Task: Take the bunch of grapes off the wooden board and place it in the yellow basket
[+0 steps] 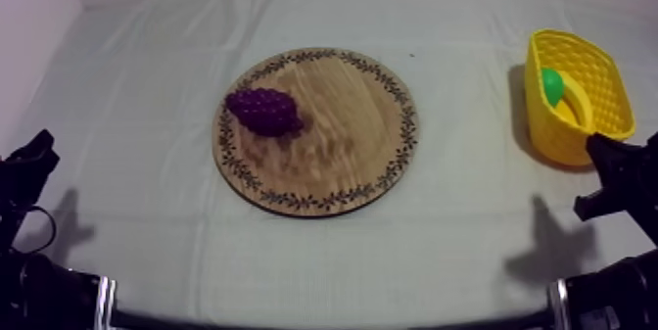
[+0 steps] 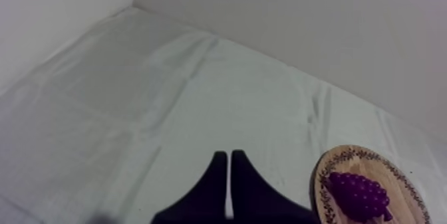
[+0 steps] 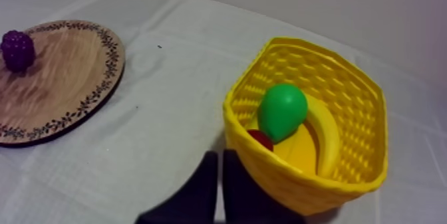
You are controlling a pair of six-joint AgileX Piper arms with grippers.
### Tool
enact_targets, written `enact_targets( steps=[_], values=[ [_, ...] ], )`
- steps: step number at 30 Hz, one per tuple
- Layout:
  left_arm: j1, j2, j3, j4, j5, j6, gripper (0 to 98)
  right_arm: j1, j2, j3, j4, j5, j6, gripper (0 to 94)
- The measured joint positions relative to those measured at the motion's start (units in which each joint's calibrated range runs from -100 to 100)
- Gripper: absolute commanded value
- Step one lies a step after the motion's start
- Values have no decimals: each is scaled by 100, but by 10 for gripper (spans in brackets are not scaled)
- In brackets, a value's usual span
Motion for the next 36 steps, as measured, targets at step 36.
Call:
enact_targets(
  steps=[36],
  values=[
    [0, 0, 0, 0, -11, 0, 0, -1410, 287, -267, 238, -219, -18, 5]
  ],
)
